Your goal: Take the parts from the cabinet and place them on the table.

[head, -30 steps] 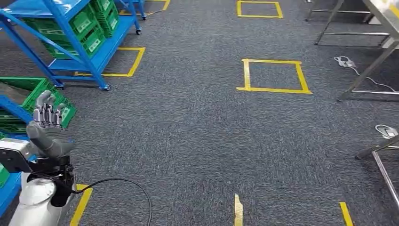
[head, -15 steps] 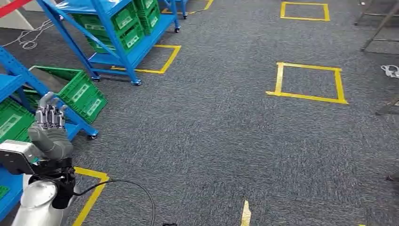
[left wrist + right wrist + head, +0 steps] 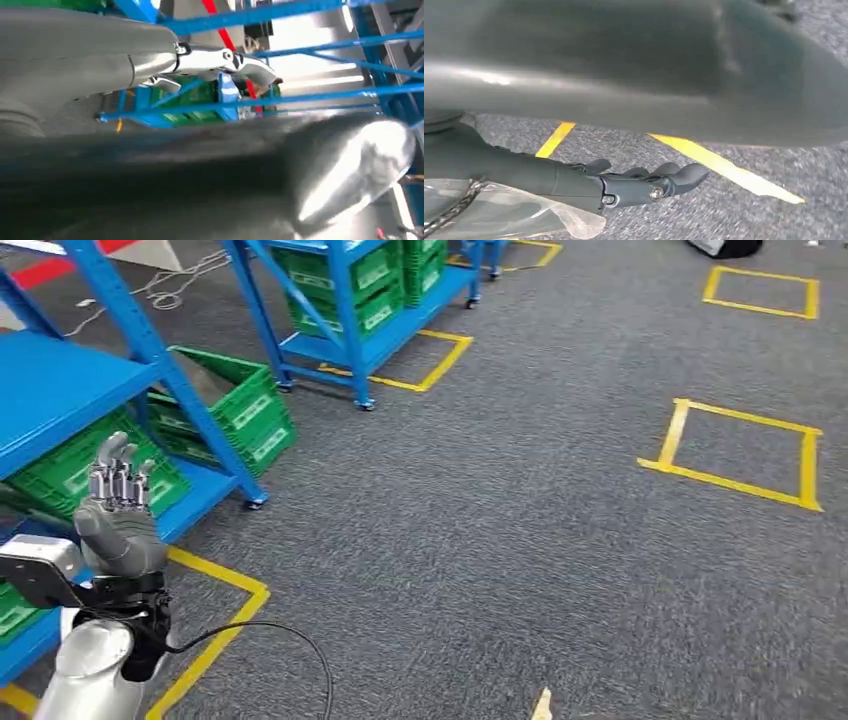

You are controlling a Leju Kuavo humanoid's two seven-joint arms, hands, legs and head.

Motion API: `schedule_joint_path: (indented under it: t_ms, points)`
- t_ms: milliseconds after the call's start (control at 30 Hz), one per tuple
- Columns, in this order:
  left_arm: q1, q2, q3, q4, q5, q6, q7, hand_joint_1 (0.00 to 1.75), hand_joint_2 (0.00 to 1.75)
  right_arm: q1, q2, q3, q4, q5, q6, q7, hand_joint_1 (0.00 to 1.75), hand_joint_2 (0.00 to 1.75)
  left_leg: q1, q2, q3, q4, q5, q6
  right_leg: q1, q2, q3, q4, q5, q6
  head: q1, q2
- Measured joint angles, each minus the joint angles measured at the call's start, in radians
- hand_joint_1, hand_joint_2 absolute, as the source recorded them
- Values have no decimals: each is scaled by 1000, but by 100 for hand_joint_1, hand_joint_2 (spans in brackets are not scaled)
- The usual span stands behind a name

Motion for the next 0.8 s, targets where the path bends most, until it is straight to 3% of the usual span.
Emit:
schedule_joint_path:
  t_ms: [33, 67, 100, 133, 167, 233, 267, 300, 333, 367, 433, 467, 500, 533, 600, 633, 667, 767, 800]
  points:
    - [1, 0, 0, 0, 0, 0, 0, 0, 0, 0, -1, 0, 0, 0, 1, 0, 0, 0, 3, -14, 1, 1, -1, -2, -3, 1, 16, -51, 43, 3, 2, 0]
    - [1, 0, 0, 0, 0, 0, 0, 0, 0, 0, -2, 0, 0, 0, 1, 0, 0, 0, 7, -29, 3, 6, -4, -6, -7, 8, 54, -140, 99, 6, 1, 0]
    - [1, 0, 0, 0, 0, 0, 0, 0, 0, -1, -2, 0, 0, 0, 1, 0, 0, 0, 11, -42, 3, 12, -8, -14, -15, 36, 99, -240, 149, 12, 2, 0]
    - [1, 0, 0, 0, 0, 0, 0, 0, 0, -1, -2, 0, 0, 0, 2, 0, 0, 0, 9, -51, -2, 17, -13, -22, -22, 94, 117, -274, 135, 18, 2, 0]
    - [-1, 0, 0, 0, 0, 1, 1, 0, 0, -2, -1, 0, 0, 1, 5, 0, 0, 0, 9, -65, -12, 30, -14, -28, -22, 98, 131, -289, 130, 6, 2, 0]
    - [0, -1, -1, 0, 0, 1, 0, 0, 0, 0, -3, 0, 0, 2, 5, 1, 0, 0, 15, -88, -17, 21, -3, -43, -15, 75, 129, -285, 132, -8, 5, 0]
    - [2, 0, -1, 0, 0, 2, 0, 0, 0, 0, -3, 0, 0, 1, 5, 0, 0, 0, 15, -101, -20, 22, -2, -46, -19, 60, 131, -289, 135, -15, 5, 0]
    - [3, 2, -1, 0, 0, 2, 0, 0, 0, -1, -3, 0, 0, 1, 5, 0, 0, 0, 15, -92, -21, 26, -7, -48, -23, 48, 133, -293, 136, -20, 5, 0]
    - [1, 3, -1, 0, 0, 2, 0, 0, 0, -3, -4, 0, 0, 2, 5, 0, 0, 0, 9, -41, -31, 50, -25, -53, -21, 40, 136, -295, 136, -25, -3, 0]
    - [-3, 2, -1, 0, 0, 2, 0, 0, 0, -2, -4, 0, 0, 2, 5, 0, 0, 0, 10, -1, -60, 113, -63, -58, -18, 24, 138, -295, 134, -30, -10, 0]
    - [-1, 1, -3, 0, 0, 2, 0, 0, 0, 2, -5, 0, 0, 2, 6, 0, 0, 0, 12, 29, -135, 276, -135, -62, -12, -7, 139, -295, 131, -35, -9, 0]
    - [0, 1, -3, 1, 0, 2, 0, 0, 0, 3, -5, 0, 0, 2, 6, 0, 0, 0, 12, 31, -159, 328, -149, -63, -11, -20, 139, -295, 129, -36, -8, 0]
    - [0, 1, -3, 2, 0, 2, 0, 0, 0, 3, -5, 0, 0, 2, 6, 0, 0, 0, 12, 32, -164, 336, -140, -62, -9, -34, 140, -295, 128, -36, -9, 0]
    - [0, 1, -3, 2, 0, 2, 0, 0, 0, 2, -5, 0, 0, 2, 6, -1, 0, 0, 12, 32, -148, 310, -114, -59, -8, -45, 142, -295, 126, -37, -8, 0]
    - [-1, 2, -3, 2, 0, 2, 0, 0, 0, -2, -5, 0, 0, 2, 10, -3, 0, 0, 7, 48, -63, 143, -22, -45, -4, -68, 152, -295, 120, -37, -9, 0]
    - [-4, 2, -3, 2, 0, 2, 0, 0, 0, -2, -5, 0, 0, 2, 10, -4, 0, 0, 0, 84, -18, 55, 6, -33, -3, -79, 159, -296, 116, -36, -9, 0]
    - [-10, 2, -3, 2, 0, 2, 0, 0, 0, -3, -4, 0, 0, 3, 12, -6, 0, 0, -14, 119, -6, 35, -16, -29, 4, -90, 159, -295, 112, -30, -7, 0]
    - [-11, 1, -5, 3, 0, 2, 0, 0, 0, -5, -4, 0, 0, 6, 13, -3, 0, 0, -17, 88, -12, 26, -18, -22, 3, -126, 165, -303, 110, -19, -8, 0]
    - [-11, 3, -4, 3, 0, 4, 0, 0, 0, -8, -4, 0, 0, 6, 13, -2, 0, 0, -14, 74, -5, 13, -12, -15, 6, -137, 174, -305, 106, -11, -7, 0]
